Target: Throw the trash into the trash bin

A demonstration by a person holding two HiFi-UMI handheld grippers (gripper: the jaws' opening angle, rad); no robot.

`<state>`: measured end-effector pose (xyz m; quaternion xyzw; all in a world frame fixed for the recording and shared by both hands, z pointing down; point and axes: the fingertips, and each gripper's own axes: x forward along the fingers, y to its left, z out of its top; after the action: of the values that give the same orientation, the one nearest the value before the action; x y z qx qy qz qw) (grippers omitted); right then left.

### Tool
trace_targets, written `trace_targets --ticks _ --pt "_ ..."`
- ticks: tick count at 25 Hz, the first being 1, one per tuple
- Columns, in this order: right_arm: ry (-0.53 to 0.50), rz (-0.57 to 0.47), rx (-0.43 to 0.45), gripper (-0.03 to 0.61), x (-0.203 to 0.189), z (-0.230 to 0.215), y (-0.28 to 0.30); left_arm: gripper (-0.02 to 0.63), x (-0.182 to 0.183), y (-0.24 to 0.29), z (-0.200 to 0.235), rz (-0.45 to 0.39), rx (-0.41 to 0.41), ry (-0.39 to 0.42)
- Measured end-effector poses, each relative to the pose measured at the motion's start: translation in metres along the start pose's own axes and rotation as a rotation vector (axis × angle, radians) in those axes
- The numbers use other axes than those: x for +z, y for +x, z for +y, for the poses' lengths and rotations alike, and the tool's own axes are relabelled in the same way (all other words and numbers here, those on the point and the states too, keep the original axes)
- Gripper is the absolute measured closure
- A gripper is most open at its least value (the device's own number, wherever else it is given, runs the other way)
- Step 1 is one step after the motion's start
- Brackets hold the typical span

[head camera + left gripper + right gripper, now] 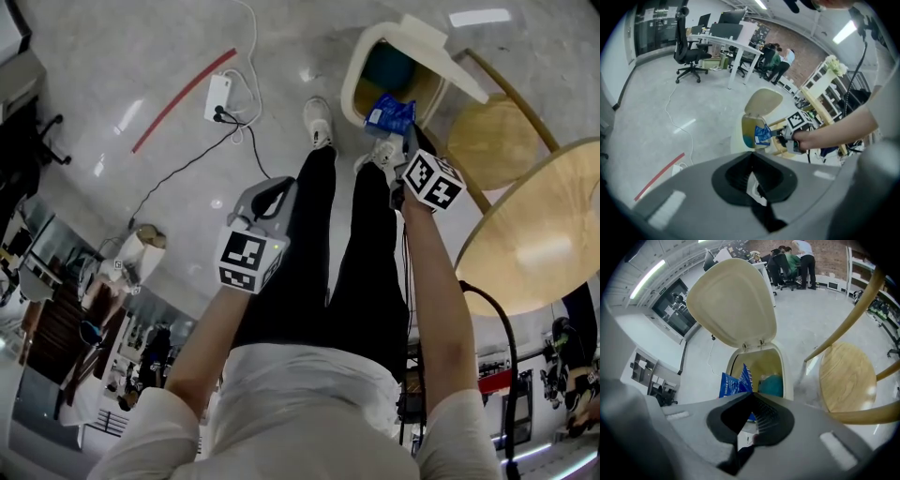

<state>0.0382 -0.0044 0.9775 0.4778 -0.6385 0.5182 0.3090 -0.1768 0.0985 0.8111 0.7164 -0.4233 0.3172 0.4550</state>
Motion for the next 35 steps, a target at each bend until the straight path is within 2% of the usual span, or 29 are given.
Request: trace_targets --ticks 7,9,11,13,24,28,35 --pt "-0.001 -0.02 0.01 0.571 0.006 -0.002 0.009 0.611 -0.007 0.009 -0.002 0.012 -0.011 0.007" --pt "-0.007 -0.022 0.012 0.546 0.006 -0.001 0.009 0.611 -0.006 0.009 0.0 0.012 -0.008 0.008" --pt "-0.01 -0.017 0.018 0.483 0.004 0.001 0.009 0.611 -0.005 0.009 0.0 0.008 -0.006 0.01" --pt "-0.014 -0.016 0.024 0.48 0.004 0.003 0.007 0.611 -0.004 0.008 0.0 0.005 -0.006 0.012" --pt "-0.079 -0.019 0.053 0.482 0.012 0.027 -0.032 0.611 -0.005 -0.005 -0.014 0.012 -0.008 0.035" --pt "-0.111 -0.025 0.045 0.545 0.017 0.038 -0.057 0.611 0.003 -0.02 -0.023 -0.005 -0.007 0.054" --pt "-0.125 -0.058 0.053 0.545 0.028 0.055 -0.11 0.611 0.025 -0.051 -0.042 -0.037 -0.002 0.094"
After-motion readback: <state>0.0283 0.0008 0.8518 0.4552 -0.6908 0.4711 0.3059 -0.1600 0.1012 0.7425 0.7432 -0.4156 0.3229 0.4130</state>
